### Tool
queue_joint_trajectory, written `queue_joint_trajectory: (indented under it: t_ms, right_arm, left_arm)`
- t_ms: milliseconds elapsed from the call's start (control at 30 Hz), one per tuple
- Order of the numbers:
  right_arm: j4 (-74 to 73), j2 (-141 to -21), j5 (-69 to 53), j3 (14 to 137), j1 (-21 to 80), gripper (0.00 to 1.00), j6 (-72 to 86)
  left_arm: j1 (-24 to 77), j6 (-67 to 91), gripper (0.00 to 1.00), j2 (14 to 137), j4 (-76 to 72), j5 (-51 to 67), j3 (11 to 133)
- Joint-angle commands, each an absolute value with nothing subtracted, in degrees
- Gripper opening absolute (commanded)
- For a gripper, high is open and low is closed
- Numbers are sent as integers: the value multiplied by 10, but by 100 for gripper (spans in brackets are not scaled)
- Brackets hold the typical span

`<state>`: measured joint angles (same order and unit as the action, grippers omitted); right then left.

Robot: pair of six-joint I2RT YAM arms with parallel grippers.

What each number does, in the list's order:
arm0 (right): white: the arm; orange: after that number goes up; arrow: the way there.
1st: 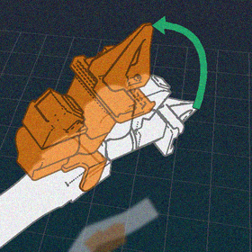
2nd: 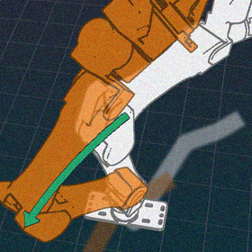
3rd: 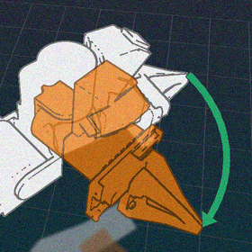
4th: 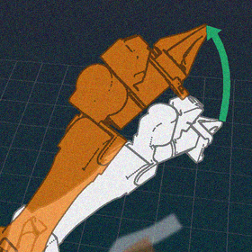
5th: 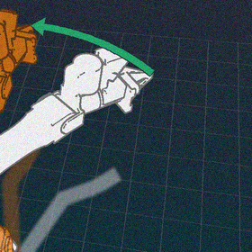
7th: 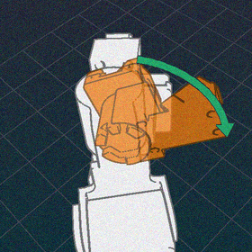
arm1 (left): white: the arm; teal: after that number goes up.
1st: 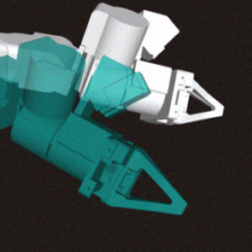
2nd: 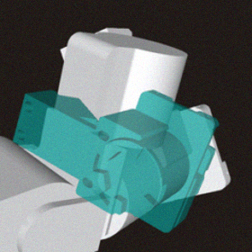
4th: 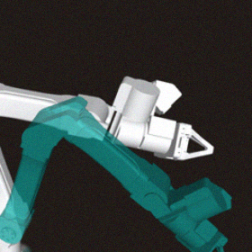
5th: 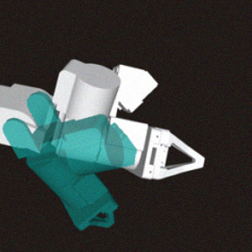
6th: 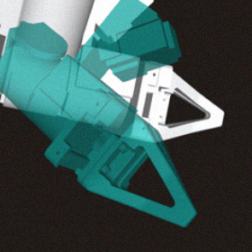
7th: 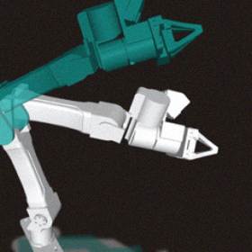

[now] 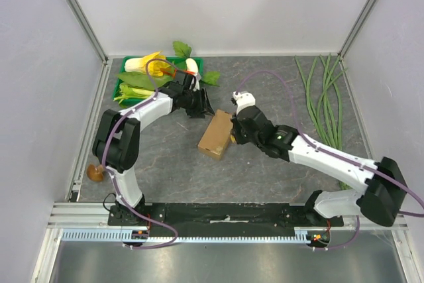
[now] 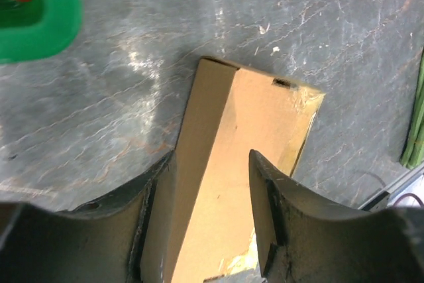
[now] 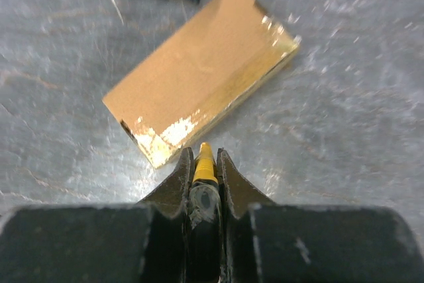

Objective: Unpack the express box

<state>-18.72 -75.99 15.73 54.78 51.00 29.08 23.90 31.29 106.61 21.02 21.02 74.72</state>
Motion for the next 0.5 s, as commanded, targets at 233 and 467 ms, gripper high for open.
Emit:
queue_joint_trajectory:
  t_ms: [233,467]
  right_arm:
    - [-163,-845,229,676,393,0,219]
    - [-140,-994,194,770,365,0,184]
  left_arm:
    - [232,337,37,837,292,88,599]
    - [245,276,27,773,356,158,533]
